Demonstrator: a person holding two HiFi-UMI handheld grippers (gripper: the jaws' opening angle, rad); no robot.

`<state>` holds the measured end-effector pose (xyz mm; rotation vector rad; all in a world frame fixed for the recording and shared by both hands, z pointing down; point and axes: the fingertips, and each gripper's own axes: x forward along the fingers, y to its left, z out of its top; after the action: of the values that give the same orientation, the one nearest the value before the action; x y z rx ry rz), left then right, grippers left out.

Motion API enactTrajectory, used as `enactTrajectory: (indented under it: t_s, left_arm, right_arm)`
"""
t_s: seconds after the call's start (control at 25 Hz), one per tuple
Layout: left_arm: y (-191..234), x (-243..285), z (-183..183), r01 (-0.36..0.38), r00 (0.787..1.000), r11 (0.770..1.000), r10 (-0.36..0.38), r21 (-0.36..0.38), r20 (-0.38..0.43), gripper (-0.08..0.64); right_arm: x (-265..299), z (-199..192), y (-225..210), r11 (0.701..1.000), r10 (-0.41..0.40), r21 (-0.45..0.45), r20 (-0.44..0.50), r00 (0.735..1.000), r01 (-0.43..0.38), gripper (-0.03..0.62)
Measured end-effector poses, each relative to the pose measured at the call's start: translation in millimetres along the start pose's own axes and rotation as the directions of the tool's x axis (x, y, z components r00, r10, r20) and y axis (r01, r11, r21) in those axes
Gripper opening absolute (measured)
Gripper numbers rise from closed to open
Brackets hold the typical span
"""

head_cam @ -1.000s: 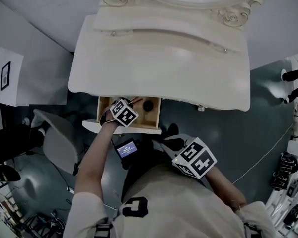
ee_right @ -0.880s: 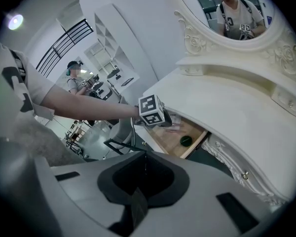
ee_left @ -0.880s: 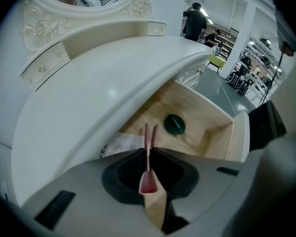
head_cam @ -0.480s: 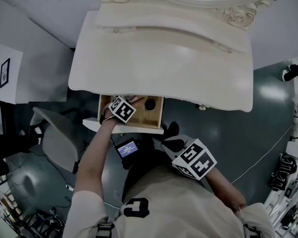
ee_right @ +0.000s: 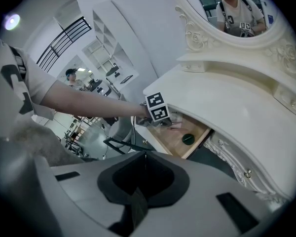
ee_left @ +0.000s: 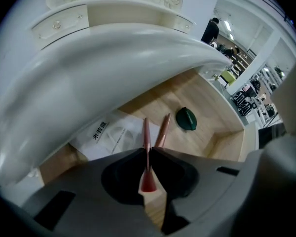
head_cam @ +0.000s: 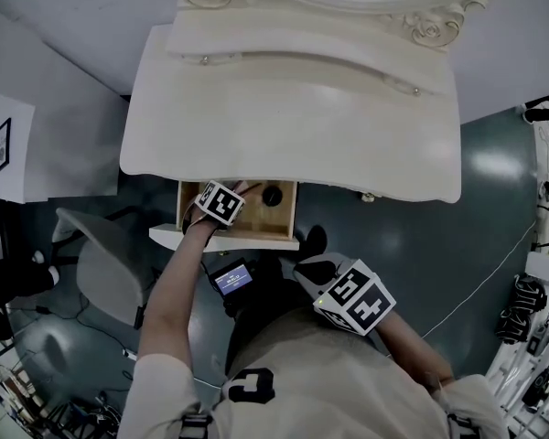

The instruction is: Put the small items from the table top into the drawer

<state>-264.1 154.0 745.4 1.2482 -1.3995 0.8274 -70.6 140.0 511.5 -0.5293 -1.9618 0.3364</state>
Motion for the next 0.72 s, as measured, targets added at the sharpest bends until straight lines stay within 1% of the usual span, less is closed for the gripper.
enactTrajectory:
  t_s: [0.24,0.28,0.36,0.48,0.72]
  left_arm:
    - [4.1,4.3,-0.9,0.018,1.000,0.999,-0.018,-0.028,-0.017,0.097]
    - [4.9,5.2,-2.7,0.021,0.999,0.999,-0.022,-0.031,-0.024,0.109]
    - [5.6,7.9,-8.8,0.033,0.998,0.999,-0.034,-0.039,-0.048,0.174]
    - [6.1,9.0,-16.0,0.044,0.996,0.998,-0.047,-0.048,-0.077,0.212]
    - [5.8,-12.0,-7.5,0.043,0.999,0.999,-0.044,-0.031,-0.031,0.232]
  right_arm:
    - [2.5,1.5,1.3,1.000,-0.009,0.009,0.005,1.000,0.009,0.028]
    - [3.2,1.9,1.9,1.000,-0.011,0.011,0.006,1.000,0.010,0.028]
    - [4.4,2.9,3.0,1.000,-0.013,0.012,0.008,1.000,0.013,0.028]
    - [5.9,4.6,3.4,1.000,-0.016,0.013,0.010,1.000,0.016,0.028]
    - [8.0,12.8,7.2,1.000,-0.023,0.005,0.024,0.999,0.023,0.028]
